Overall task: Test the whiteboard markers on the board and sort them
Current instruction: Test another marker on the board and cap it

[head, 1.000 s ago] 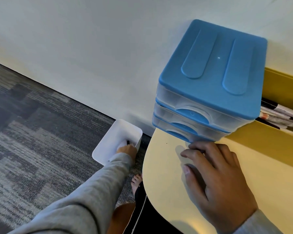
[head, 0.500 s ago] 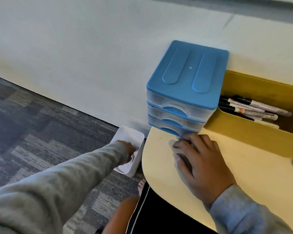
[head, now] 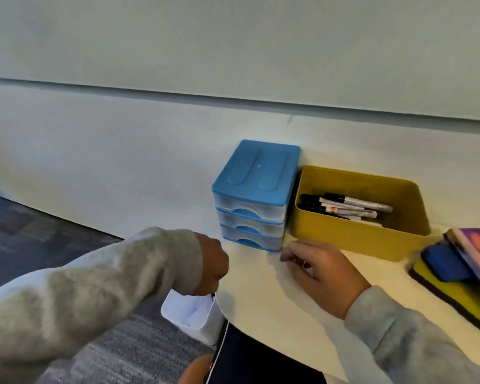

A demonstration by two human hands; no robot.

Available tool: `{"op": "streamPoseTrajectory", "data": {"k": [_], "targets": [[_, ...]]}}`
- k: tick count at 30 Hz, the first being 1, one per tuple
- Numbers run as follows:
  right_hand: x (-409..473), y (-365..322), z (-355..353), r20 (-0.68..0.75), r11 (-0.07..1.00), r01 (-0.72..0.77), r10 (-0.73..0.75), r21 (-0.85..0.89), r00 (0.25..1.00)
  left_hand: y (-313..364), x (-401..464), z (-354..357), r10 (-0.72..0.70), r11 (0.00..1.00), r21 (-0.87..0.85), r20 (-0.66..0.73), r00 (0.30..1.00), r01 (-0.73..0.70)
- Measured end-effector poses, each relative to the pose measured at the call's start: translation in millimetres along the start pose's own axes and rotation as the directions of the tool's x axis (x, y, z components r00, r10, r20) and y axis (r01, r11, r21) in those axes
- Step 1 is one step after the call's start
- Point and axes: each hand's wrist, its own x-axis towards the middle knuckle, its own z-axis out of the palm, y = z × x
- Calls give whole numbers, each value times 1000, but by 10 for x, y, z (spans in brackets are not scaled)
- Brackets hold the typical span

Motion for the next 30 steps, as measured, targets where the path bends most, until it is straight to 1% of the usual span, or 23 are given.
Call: {"op": "streamPoseTrajectory", "data": {"k": [2,5,8,9,11,12,14,15,16,18,19,20,21,22,23,24,25,26,27,28,30], "targets": [[-21,-14,-275,-18,1000,-11,10,-24,1000,182,-210,-327,31,999,-11,-54,998,-31],[5,-27,-699,-78,999,-24,21,-39,997,341,-339,-709,82,997,2,-200,976,-83],[81,56,-1117,-109,994,-93,86,-58,990,439,-236,-1073,142,988,4,-401,905,-153],[129,122,-1234,-102,988,-134,126,-80,987,464,-180,-1190,164,984,9,-445,880,-179],[227,254,-1446,-48,958,-224,219,-177,975,524,-36,-1425,191,978,26,-511,838,-207],[278,324,-1513,-8,934,-267,273,-237,962,552,38,-1525,194,977,27,-537,821,-213],[353,438,-1595,79,873,-299,354,-385,932,593,236,-1709,188,976,14,-568,801,-219],[390,496,-1582,113,835,-320,408,-448,906,595,362,-1773,170,978,-5,-565,807,-209],[424,582,-1557,150,779,-304,449,-549,881,590,503,-1840,145,983,-18,-550,822,-185],[521,756,-1462,236,683,-176,465,-709,853,575,756,-1920,87,993,-29,-478,874,-115],[563,752,-1449,268,617,-111,488,-779,830,574,865,-1940,60,997,-23,-426,903,-77],[584,801,-1390,293,675,-154,499,-722,815,575,969,-1944,37,999,-8,-375,926,-43],[584,750,-1351,264,720,-295,554,-629,790,583,1058,-1952,19,1000,9,-334,942,-17],[637,727,-1324,220,723,-417,608,-552,763,594,1130,-1943,10,1000,23,-304,953,-4],[624,729,-1323,314,774,-345,558,-531,768,599,1193,-1942,8,999,39,-281,960,3],[629,733,-1301,353,780,-265,520,-567,777,608,1246,-1931,10,998,56,-264,965,5],[652,673,-1291,291,738,-385,605,-554,741,616,1291,-1919,13,998,70,-250,968,4],[648,694,-1286,234,724,-466,637,-508,734,624,1334,-1917,20,996,86,-240,970,1],[610,677,-1297,219,726,-461,628,-510,747,634,1365,-1906,23,995,100,-229,973,0],[616,756,-1268,148,705,-560,670,-435,728,642,1399,-1902,27,994,113,-220,975,-3],[617,767,-1330,151,706,-470,623,-530,767,655,1430,-1895,38,995,102,-223,974,-15]]}}
